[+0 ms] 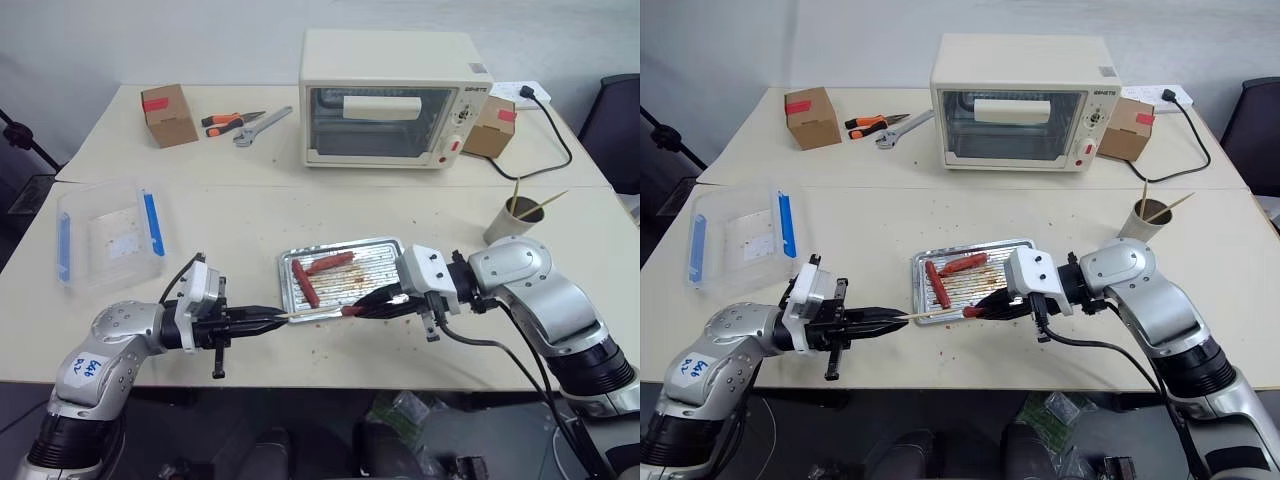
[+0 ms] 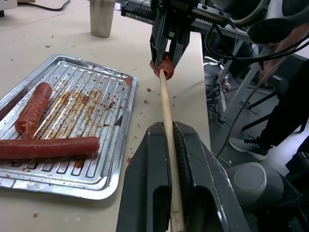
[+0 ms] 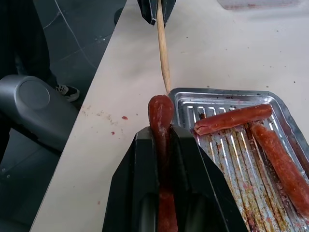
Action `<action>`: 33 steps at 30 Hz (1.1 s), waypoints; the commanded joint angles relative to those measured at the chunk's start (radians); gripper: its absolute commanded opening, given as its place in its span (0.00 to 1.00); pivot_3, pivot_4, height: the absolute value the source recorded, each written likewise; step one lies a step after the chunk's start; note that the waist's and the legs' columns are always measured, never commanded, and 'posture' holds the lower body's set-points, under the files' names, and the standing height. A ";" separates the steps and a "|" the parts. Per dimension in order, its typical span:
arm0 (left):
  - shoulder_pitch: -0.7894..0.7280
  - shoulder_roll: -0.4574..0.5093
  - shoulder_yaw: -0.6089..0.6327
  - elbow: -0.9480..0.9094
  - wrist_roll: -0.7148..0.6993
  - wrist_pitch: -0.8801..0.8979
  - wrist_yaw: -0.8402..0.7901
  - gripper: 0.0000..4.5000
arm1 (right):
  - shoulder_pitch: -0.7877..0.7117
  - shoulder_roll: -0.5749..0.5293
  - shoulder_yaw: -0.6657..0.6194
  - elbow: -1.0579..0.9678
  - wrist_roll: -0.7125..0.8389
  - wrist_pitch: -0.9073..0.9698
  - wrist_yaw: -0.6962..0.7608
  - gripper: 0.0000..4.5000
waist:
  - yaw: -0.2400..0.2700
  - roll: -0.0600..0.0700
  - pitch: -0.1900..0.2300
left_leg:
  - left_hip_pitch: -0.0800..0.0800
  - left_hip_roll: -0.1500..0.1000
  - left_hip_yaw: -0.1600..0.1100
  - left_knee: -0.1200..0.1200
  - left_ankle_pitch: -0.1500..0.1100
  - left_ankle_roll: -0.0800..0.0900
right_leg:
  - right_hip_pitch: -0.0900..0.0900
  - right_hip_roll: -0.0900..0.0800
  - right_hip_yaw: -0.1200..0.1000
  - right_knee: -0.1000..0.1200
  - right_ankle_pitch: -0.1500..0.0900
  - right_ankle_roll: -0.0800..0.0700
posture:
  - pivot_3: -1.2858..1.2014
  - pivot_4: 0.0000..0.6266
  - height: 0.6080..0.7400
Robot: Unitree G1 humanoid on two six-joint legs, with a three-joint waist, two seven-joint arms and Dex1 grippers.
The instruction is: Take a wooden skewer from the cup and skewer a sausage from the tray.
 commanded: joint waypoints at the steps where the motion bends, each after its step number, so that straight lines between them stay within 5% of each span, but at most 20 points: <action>1: -0.002 0.008 0.008 -0.014 0.002 -0.006 -0.009 0.00 | 0.001 0.005 -0.039 -0.027 0.027 -0.014 -0.006 0.03 | 0.000 0.000 0.000 | 0.000 0.000 0.000 0.000 0.000 0.000 | 0.000 0.000 0.000 0.000 0.000 0.000 | 0.52 0.24 1.00; 33: -0.007 -0.006 -0.012 0.005 0.028 -0.010 -0.028 0.00 | 0.012 0.010 -0.039 -0.018 0.033 -0.024 -0.009 0.03 | 0.000 0.000 0.000 | 0.000 0.000 0.000 0.001 0.000 0.000 | 0.000 0.000 0.000 0.001 0.000 0.000 | 0.52 0.24 1.00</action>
